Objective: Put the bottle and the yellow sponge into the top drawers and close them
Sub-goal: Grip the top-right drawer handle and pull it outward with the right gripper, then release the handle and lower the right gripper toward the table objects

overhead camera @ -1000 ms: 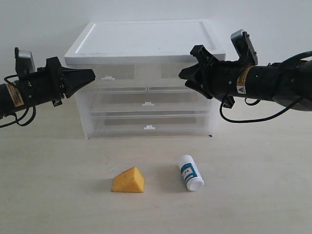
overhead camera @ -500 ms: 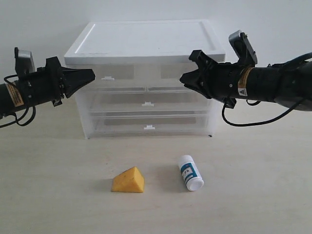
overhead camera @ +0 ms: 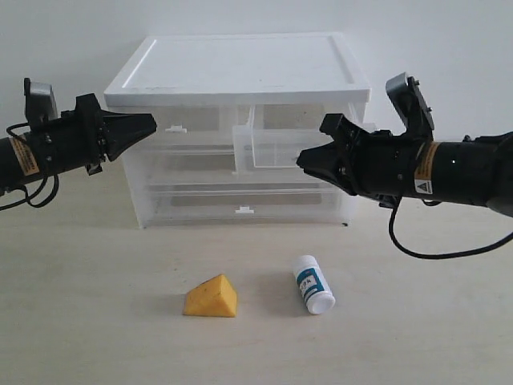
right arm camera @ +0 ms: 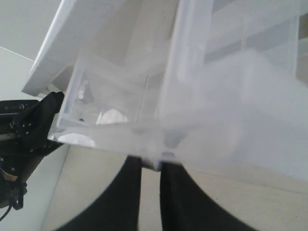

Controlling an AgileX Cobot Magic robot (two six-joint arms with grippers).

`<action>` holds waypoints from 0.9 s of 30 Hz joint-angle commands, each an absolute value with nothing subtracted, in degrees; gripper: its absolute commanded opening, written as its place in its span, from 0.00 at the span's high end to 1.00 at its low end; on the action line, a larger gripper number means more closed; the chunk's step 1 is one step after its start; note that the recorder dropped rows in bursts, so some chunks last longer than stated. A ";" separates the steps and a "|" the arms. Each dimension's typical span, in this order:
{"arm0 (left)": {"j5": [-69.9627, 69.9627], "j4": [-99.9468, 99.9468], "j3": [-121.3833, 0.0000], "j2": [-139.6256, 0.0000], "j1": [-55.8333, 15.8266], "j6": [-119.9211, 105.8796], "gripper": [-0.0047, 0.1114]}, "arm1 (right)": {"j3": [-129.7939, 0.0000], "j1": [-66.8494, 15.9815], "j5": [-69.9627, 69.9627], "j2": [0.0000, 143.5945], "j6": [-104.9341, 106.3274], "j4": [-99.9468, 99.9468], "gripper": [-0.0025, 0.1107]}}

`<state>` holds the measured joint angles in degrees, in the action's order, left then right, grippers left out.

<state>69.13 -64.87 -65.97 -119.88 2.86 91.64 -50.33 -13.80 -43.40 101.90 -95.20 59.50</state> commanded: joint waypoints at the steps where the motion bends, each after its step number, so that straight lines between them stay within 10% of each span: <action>1: 66.23 -60.62 -66.37 -119.79 3.00 91.18 0.93 | -47.93 -13.90 -44.48 101.04 -93.55 61.21 0.98; 11: 66.40 -60.84 -66.37 -119.79 3.00 91.18 0.93 | -47.93 -13.90 -50.16 101.04 -91.94 62.33 0.95; 20: 66.40 -60.84 -66.37 -119.79 3.00 91.18 0.93 | -47.93 -13.90 -50.98 101.04 -96.53 66.28 0.28; 27: 66.40 -60.84 -66.37 -119.79 3.00 91.18 0.93 | -47.93 -13.90 -51.73 101.17 -103.55 79.47 0.39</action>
